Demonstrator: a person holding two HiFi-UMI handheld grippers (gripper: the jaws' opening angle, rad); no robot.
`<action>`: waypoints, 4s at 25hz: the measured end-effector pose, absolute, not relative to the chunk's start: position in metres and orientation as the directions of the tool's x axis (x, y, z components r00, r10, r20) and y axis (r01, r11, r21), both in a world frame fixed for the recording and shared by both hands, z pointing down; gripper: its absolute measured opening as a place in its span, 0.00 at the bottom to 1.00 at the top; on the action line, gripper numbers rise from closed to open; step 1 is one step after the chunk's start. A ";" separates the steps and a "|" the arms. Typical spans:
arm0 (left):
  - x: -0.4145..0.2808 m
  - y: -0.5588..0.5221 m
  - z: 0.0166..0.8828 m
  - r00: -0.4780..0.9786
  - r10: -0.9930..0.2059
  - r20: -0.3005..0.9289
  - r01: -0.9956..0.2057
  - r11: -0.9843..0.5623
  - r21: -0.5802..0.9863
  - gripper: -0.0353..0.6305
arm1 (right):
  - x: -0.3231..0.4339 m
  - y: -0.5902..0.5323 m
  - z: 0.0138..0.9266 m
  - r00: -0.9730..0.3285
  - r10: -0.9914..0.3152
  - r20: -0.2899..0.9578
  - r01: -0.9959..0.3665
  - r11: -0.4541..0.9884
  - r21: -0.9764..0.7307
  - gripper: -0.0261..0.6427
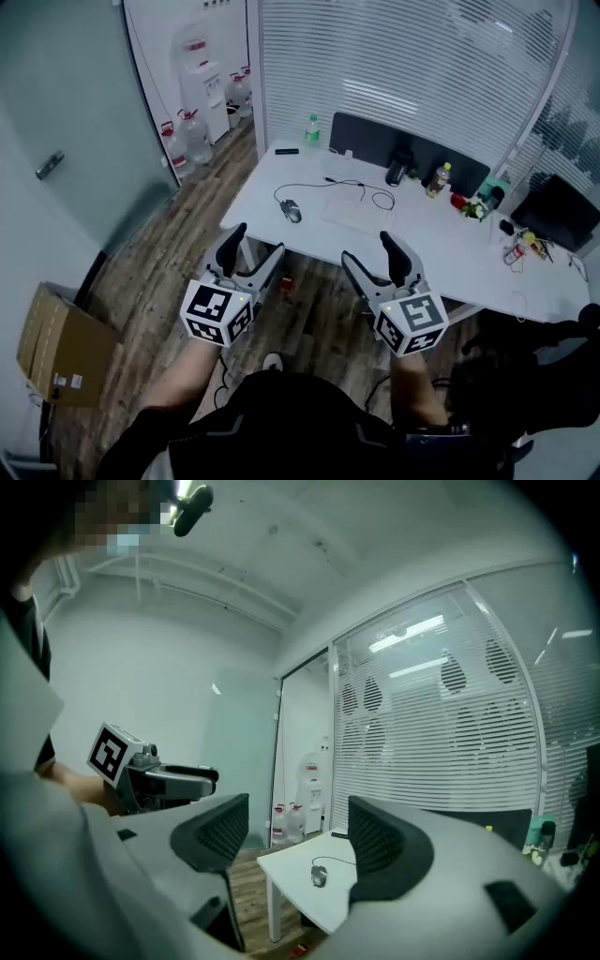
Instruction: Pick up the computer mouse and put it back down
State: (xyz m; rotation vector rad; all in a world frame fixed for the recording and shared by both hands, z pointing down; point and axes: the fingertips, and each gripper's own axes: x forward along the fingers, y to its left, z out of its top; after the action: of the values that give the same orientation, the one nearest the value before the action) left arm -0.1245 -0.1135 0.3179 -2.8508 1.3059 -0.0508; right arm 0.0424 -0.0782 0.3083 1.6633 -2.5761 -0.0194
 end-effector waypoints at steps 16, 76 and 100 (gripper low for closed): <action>-0.180 -0.253 0.342 0.683 -0.729 0.043 -0.730 -0.681 0.061 0.53 | -0.017 -0.212 0.329 -0.387 -0.916 0.109 -0.919 0.392 0.031 0.53; -0.198 -0.521 0.497 0.521 -0.792 0.318 -0.849 -0.520 0.094 0.53 | -0.039 -0.513 0.498 -0.547 -0.752 0.369 -0.825 0.559 -0.084 0.58; -0.188 -0.505 0.716 0.546 -0.601 0.584 -0.822 -0.521 0.231 0.53 | -0.053 -0.490 0.743 -0.402 -0.573 0.714 -0.871 0.481 -0.105 0.59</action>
State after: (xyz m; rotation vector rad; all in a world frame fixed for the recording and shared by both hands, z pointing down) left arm -0.1879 -0.5047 0.7161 -3.1716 1.5865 -0.8350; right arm -0.0527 -0.4896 0.7431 1.1873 -2.1186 0.6326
